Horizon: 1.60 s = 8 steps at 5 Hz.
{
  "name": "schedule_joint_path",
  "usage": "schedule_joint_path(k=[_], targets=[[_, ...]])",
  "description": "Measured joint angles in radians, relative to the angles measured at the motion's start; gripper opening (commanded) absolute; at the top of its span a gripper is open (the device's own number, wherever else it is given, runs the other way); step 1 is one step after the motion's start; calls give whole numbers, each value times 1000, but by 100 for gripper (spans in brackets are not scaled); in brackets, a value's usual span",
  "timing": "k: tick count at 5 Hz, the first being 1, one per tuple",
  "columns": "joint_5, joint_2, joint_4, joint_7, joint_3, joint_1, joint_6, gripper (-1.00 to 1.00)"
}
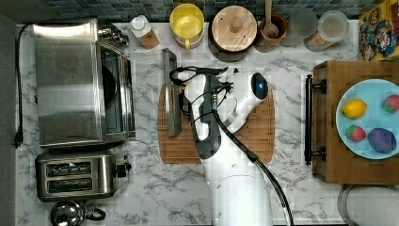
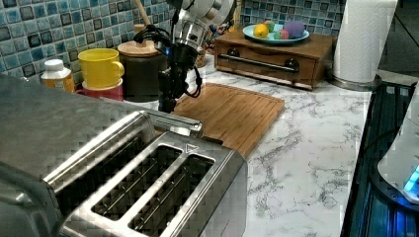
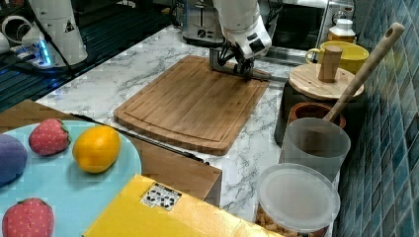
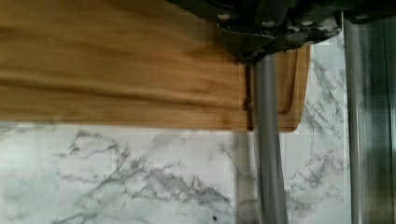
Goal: Close the oven.
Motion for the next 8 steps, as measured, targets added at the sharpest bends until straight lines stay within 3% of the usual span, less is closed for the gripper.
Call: schedule_joint_path(k=[3, 8], targets=[[19, -14, -4, -3, 10, -2, -40, -100], [-52, 10, 61, 104, 8, 1, -151, -100]])
